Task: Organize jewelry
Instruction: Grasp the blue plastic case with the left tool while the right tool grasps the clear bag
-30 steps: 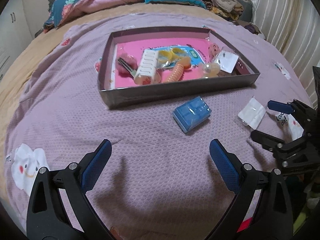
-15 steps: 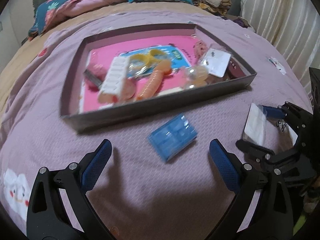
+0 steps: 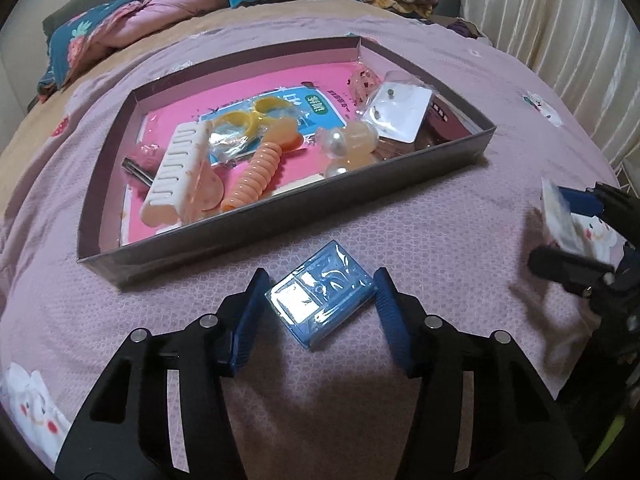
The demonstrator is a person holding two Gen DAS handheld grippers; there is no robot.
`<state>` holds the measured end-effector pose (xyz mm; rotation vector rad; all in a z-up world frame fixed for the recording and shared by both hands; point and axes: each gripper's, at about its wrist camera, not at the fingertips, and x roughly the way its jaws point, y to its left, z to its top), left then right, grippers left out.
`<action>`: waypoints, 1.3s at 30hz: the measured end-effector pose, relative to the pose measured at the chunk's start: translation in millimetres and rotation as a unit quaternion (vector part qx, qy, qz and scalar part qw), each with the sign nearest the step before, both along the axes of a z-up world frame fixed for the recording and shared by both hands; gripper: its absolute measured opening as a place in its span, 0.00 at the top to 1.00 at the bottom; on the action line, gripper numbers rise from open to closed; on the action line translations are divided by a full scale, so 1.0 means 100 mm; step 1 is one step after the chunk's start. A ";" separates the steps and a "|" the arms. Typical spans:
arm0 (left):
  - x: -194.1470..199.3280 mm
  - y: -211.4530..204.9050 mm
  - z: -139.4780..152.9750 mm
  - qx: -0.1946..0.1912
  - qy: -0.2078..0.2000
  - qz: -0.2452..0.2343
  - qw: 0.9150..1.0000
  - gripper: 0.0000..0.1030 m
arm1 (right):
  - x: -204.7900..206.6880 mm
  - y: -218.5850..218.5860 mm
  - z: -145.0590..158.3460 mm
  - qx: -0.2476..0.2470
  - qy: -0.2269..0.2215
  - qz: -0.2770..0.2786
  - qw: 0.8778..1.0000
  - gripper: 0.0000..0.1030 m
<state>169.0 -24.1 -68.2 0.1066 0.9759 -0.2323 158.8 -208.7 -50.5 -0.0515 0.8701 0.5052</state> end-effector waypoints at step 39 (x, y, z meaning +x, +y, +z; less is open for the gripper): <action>-0.04 0.63 0.86 -0.070 -0.085 0.082 0.990 0.56 | 0.06 0.53 0.64 0.028 -0.059 0.051 0.997 0.18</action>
